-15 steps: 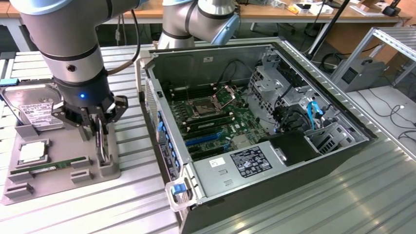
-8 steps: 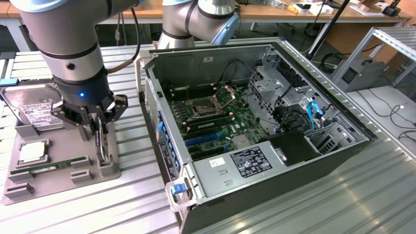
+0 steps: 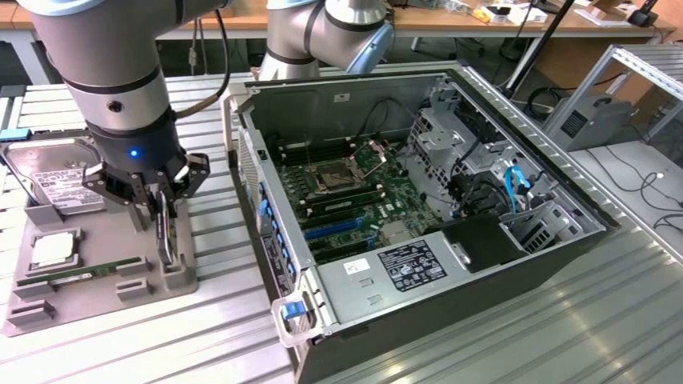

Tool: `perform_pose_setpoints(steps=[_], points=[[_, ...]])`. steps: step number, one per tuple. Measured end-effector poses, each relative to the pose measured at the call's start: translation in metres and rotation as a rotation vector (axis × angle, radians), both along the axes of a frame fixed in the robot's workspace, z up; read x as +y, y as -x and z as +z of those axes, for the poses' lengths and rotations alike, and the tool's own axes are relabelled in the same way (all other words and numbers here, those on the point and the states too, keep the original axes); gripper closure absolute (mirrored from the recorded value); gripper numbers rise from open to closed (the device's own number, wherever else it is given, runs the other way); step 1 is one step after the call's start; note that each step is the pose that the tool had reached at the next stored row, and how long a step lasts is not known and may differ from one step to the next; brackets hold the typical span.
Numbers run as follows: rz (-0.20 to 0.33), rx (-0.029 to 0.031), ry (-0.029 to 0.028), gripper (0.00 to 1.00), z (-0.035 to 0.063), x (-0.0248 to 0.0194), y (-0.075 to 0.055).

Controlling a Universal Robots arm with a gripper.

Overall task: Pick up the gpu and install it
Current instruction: 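Pick up the gpu and move the gpu toward the slot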

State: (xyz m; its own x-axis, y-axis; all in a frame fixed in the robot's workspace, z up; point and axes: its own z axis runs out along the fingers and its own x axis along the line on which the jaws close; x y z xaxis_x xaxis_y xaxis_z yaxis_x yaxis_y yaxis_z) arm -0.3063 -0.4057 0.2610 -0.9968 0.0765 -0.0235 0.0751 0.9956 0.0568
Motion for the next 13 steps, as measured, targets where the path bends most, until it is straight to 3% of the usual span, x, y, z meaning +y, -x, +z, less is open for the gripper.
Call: perform_pose_setpoints(steps=[13], points=[[0.0,0.0,-0.0001,0.73,0.0103,0.0,0.0]])
